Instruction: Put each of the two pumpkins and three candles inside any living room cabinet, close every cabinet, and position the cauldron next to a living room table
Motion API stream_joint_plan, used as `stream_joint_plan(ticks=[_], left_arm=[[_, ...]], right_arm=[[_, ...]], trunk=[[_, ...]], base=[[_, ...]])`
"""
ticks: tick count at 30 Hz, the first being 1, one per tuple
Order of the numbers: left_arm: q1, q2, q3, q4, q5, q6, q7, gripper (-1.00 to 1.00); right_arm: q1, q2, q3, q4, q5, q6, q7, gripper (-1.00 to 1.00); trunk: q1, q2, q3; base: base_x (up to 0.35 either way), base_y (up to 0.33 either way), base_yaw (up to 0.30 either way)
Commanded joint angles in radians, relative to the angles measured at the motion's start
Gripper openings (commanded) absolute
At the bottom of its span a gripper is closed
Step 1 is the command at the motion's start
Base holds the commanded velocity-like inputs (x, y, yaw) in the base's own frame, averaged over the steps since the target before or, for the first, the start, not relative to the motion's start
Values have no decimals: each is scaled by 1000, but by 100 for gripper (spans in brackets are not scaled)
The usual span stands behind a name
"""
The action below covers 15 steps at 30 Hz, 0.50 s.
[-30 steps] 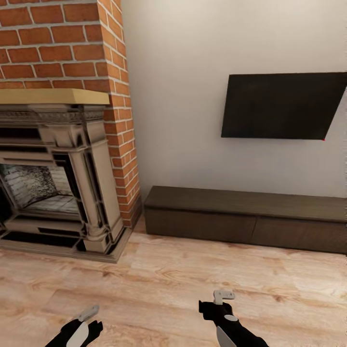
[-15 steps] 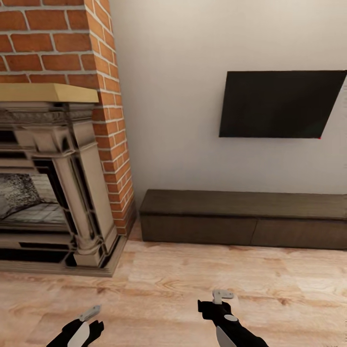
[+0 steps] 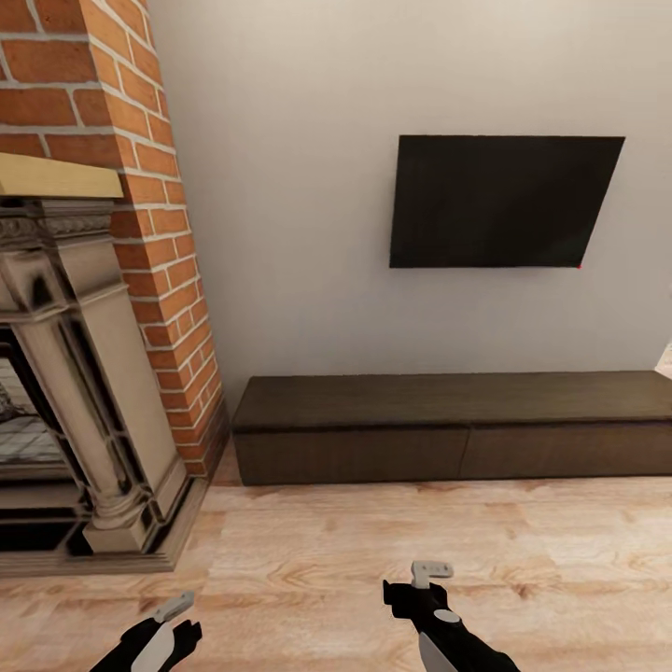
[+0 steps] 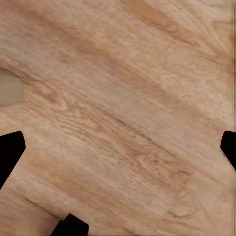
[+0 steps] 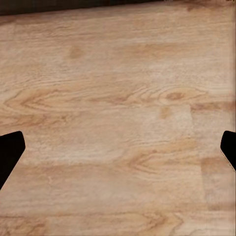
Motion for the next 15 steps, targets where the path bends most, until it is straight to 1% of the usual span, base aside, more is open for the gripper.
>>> stream_joint_plan(ticks=[1, 3, 7, 12, 15], left_arm=[[0, 0, 3, -3, 7, 5, 5, 100], [0, 0, 3, -3, 7, 5, 5, 100], [0, -1, 3, -3, 7, 5, 5, 100], [0, 0, 3, -3, 7, 5, 5, 100], [0, 2, 3, -3, 7, 5, 5, 100]], right_arm=[[-1, -1, 9, -1, -7, 0, -8, 100], [-1, -1, 9, -1, -7, 0, -8, 100], [-1, 0, 10, -1, -7, 3, -8, 100], [-1, -1, 10, -1, -8, 1, -8, 100], [-1, -1, 9, -2, -13, 1, -9, 100]], trunk=[[0, 0, -1], [0, 0, -1], [0, 0, -1], [0, 0, -1], [0, 0, -1]], base=[[169, -74, -7], [167, -97, -4], [170, -178, -1], [184, -69, 0], [158, -153, 0]])
